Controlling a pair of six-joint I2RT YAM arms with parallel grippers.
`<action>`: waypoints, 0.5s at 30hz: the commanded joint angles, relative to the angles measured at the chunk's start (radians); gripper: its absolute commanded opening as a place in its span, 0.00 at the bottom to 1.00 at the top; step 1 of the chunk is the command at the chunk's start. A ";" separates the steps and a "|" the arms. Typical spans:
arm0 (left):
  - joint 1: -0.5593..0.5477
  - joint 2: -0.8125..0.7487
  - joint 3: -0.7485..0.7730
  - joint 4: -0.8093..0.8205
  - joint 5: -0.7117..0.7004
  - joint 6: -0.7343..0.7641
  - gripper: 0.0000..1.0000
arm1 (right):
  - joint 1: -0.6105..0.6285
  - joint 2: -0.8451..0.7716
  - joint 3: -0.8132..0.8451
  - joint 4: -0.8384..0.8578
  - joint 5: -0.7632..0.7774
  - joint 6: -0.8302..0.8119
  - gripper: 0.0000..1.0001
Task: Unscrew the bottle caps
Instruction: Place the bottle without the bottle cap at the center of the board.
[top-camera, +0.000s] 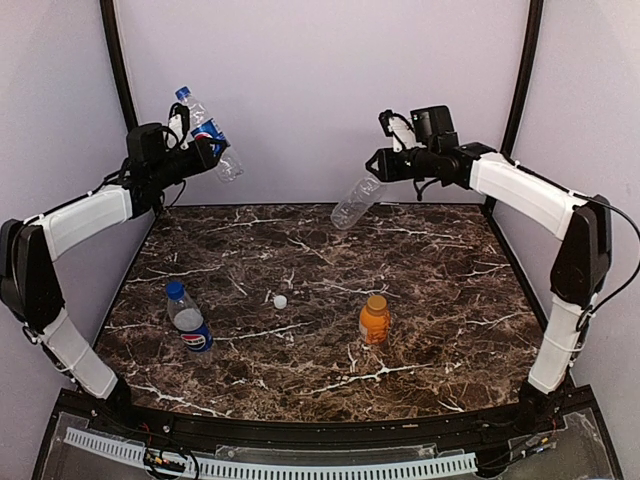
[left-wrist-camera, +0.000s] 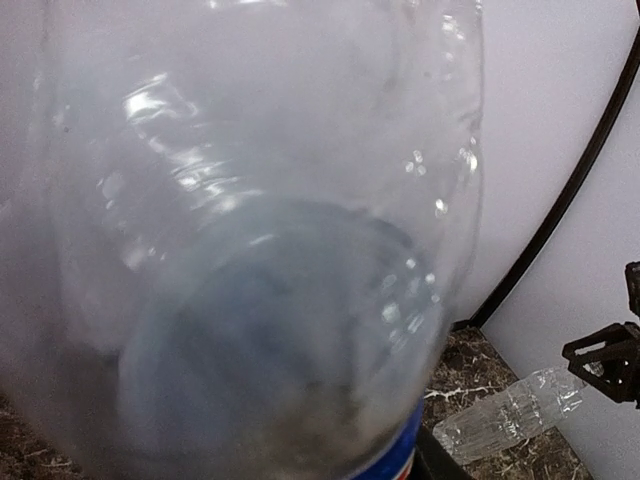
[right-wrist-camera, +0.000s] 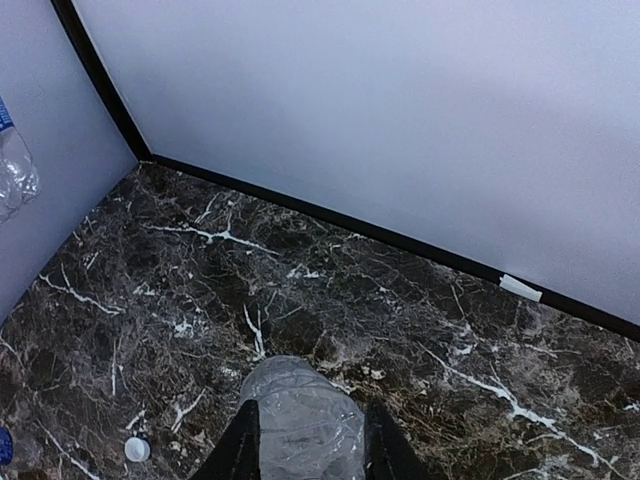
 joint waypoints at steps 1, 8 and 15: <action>-0.061 -0.127 -0.047 -0.126 -0.083 0.136 0.46 | 0.032 -0.017 0.117 -0.224 0.040 -0.127 0.00; -0.171 -0.261 -0.088 -0.227 -0.146 0.209 0.46 | 0.071 -0.006 0.230 -0.447 0.045 -0.176 0.00; -0.270 -0.344 -0.151 -0.251 -0.203 0.223 0.46 | 0.120 0.042 0.289 -0.610 0.099 -0.205 0.00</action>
